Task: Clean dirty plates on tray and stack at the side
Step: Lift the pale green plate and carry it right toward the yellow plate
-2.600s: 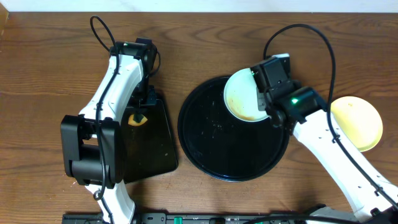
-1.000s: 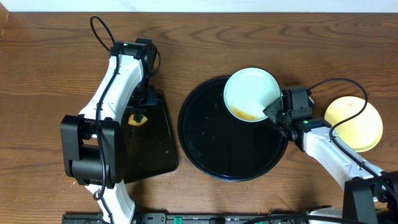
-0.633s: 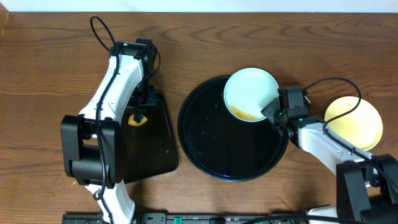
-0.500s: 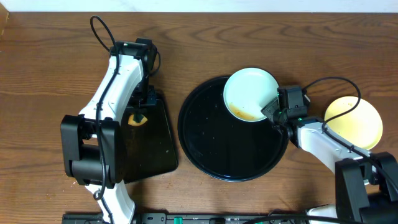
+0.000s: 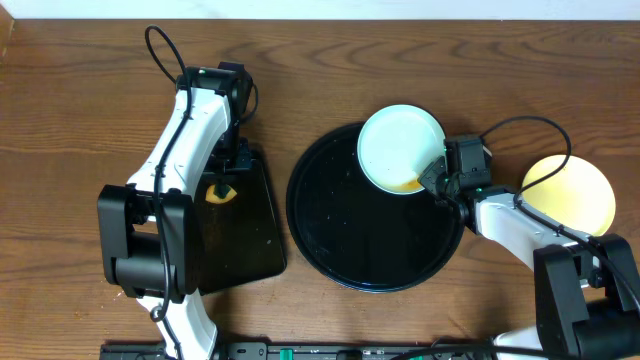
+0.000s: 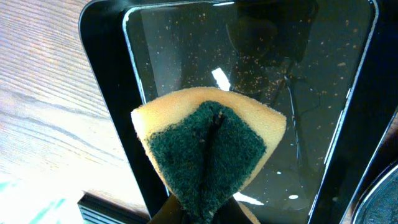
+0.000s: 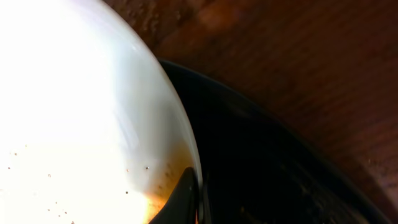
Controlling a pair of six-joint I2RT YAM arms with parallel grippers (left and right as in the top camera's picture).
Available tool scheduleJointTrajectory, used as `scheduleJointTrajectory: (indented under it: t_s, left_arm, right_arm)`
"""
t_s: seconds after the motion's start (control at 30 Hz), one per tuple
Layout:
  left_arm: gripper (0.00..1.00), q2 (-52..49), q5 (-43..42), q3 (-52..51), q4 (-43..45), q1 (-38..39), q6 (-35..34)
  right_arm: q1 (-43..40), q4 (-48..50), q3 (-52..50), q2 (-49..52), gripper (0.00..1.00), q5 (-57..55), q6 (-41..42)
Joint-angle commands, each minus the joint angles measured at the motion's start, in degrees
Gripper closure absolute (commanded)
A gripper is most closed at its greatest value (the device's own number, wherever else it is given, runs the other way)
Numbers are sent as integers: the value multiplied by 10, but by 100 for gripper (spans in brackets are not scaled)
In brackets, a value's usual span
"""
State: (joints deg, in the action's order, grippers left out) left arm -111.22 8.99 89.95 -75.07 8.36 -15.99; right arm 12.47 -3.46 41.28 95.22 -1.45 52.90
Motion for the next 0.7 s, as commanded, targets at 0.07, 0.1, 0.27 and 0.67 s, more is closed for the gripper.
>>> scheduleJointTrajectory:
  t_s: [0.07, 0.1, 0.27, 0.67]
  left_arm:
    - [92, 4, 7, -2, -5, -1, 10]
    - [92, 4, 7, -2, -5, -1, 10]
    - [92, 4, 6, -3, -3, -1, 12]
    - [92, 4, -76, -63, 58, -1, 29]
  right_arm:
    - [-8, -28, 7, -39, 98, -18, -147]
    - [-8, -37, 14, -58, 98, -20, -170]
    - [-7, -132, 76, -141, 98, -52, -257]
    - [-3, -277, 198, -195, 98, -75, -400]
